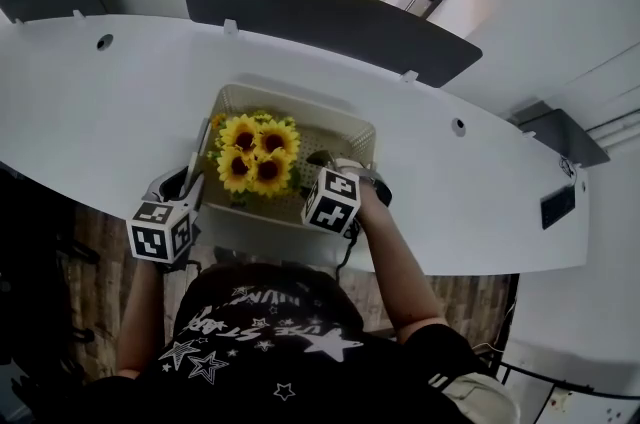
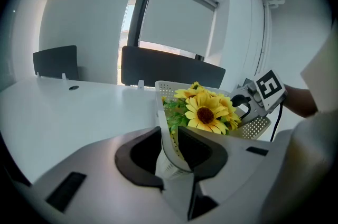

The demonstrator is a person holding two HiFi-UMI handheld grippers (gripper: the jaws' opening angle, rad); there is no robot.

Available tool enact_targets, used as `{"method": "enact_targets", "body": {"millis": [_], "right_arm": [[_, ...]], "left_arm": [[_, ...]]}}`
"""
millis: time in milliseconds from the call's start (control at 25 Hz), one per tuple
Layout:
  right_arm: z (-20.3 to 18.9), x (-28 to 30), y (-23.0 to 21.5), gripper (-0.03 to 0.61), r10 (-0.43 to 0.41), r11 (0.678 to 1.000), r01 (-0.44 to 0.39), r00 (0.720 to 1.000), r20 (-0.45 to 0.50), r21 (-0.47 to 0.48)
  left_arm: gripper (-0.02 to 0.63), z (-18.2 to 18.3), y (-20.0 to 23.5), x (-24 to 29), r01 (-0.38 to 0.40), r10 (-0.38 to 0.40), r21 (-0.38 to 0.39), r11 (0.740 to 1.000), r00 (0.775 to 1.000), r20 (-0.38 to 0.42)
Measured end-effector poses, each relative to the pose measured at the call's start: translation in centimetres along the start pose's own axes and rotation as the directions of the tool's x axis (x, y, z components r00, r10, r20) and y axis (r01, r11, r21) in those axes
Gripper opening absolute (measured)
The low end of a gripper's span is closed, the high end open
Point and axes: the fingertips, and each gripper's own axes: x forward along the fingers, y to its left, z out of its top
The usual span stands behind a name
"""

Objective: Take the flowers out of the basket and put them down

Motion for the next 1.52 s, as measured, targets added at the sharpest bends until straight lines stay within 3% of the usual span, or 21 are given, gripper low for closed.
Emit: {"method": "enact_targets", "body": {"millis": [320,480,720,920,1120,1280,1520], "right_arm": [[1.4,3.9,0.5,0.342,0.073,0.997,-0.074,0.996,0.048,0.017],[2.8,4.9,0.8,0.419,0.103,0.993,-0.111,0.984,0.146,0.046],[5.0,5.9,0.5,0.486,0.064,0.990,-0.100,0.948,0.312,0.100],[6.3,6.8,-0.1,0.499,0.027,0.977,-0.108,0.919,0.394,0.184],[7.2,7.5,-0.5,0.506,0.006,0.980,-0.092,0.901,0.434,0.178],[8.6,7.8,-0.7,0.505,-0.005,0.981,-0.091,0.869,0.495,0.169],[11.1,8.4,-1.8,0.506,-0.065,0.969,-0.084,0.822,0.566,0.232]], "left_arm": [[0.103,0.0,-0.1,0.0,0.014,-0.014,-0.008,1.000,1.000,0.001],[0.103,-0.1,-0.1,0.0,0.015,-0.015,-0.012,1.000,1.000,-0.001],[0.103,0.0,0.0,0.0,0.011,-0.011,-0.016,1.000,1.000,0.000],[0.103,-0.2,-0.1,0.0,0.005,-0.005,-0.019,1.000,1.000,-0.002],[0.103,-0.2,-0.2,0.0,0.003,-0.003,-0.022,1.000,1.000,-0.001],[0.100,-0.4,-0.2,0.0,-0.005,0.005,-0.014,1.000,1.000,-0.010],[0.091,-0.2,-0.2,-0.1,-0.020,0.020,-0.023,1.000,1.000,-0.017]]}}
